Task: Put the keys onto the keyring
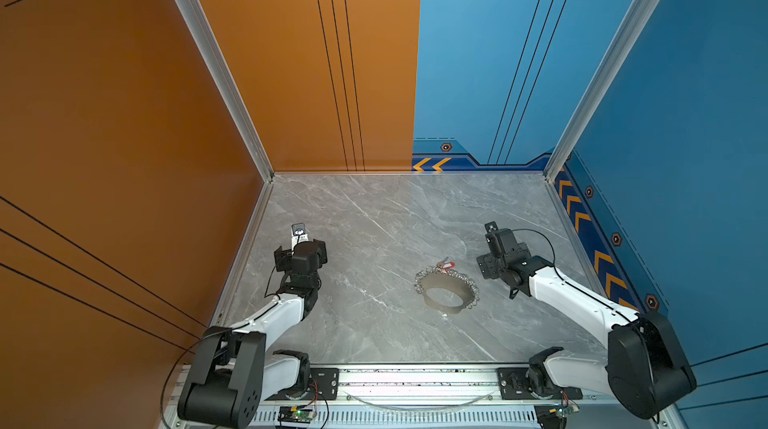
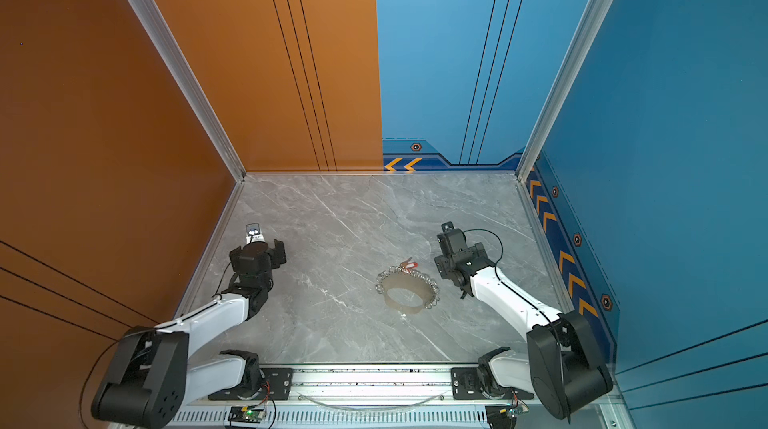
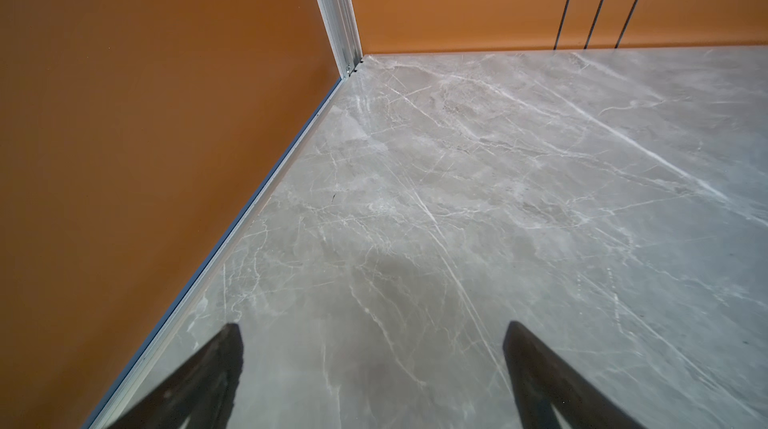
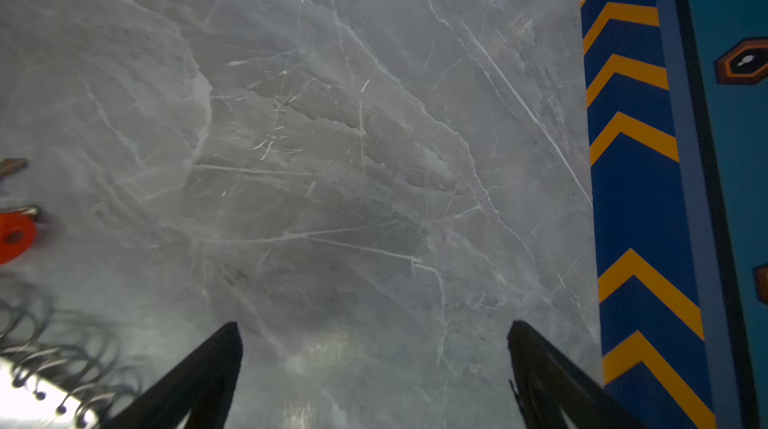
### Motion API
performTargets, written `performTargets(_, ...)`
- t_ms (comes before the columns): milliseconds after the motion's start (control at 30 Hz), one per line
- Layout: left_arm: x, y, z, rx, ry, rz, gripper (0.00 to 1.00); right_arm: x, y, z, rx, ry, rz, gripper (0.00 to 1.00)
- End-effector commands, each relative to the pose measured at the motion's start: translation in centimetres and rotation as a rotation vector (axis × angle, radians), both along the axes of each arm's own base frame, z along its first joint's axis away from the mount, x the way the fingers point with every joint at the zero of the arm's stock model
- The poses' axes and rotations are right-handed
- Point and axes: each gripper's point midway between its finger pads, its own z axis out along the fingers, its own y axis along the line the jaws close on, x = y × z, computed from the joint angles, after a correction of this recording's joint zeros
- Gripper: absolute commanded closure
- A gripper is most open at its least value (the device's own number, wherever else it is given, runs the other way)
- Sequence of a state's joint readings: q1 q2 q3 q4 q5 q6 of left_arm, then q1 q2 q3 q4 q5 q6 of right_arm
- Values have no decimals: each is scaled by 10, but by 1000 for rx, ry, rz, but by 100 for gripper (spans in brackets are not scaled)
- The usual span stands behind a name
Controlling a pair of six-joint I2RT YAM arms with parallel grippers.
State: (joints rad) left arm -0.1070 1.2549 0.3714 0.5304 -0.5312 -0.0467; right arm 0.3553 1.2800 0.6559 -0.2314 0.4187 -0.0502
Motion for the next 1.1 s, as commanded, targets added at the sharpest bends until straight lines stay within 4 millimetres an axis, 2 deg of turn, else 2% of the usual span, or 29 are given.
performTargets(0, 30, -13, 10, -23, -82, -109, 2, 40, 3, 25, 120, -284, 24, 0)
performTargets(133, 43, -30, -10, -59, -55, -214, 2, 44, -5, 19, 229, -425, 46, 0)
performTargets(167, 46, -34, -15, -58, -58, -240, 2, 47, -6, 24, 258, -482, 59, 0)
performTargets(267, 46, -30, -28, -97, -53, -239, 2, 49, -4, 28, 308, -544, 117, 0)
performTargets(333, 46, -27, -27, -92, -82, -233, 2, 56, -8, 23, 391, -576, 125, 0)
performTargets(400, 45, -26, -27, -90, -81, -228, 2, 58, -30, 15, 446, -572, 46, 0)
performTargets(467, 44, -26, -27, -91, -82, -224, 2, 65, -31, 12, 456, -621, 34, 0)
performTargets(500, 44, -26, -27, -92, -82, -224, 2, 65, -32, 11, 436, -592, 24, 0)
performTargets(600, 45, -26, -26, -92, -84, -224, 2, 73, -53, 4, 390, -561, -121, 0)
performTargets(667, 44, -26, -26, -93, -84, -224, 2, 67, -55, 5, 375, -568, -136, 0)
performTargets(767, 44, -25, -27, -92, -83, -223, 2, 73, -54, 4, 370, -542, -135, 0)
performTargets(1067, 44, -26, -26, -91, -85, -224, 2, 72, -51, 5, 358, -561, -125, 0)
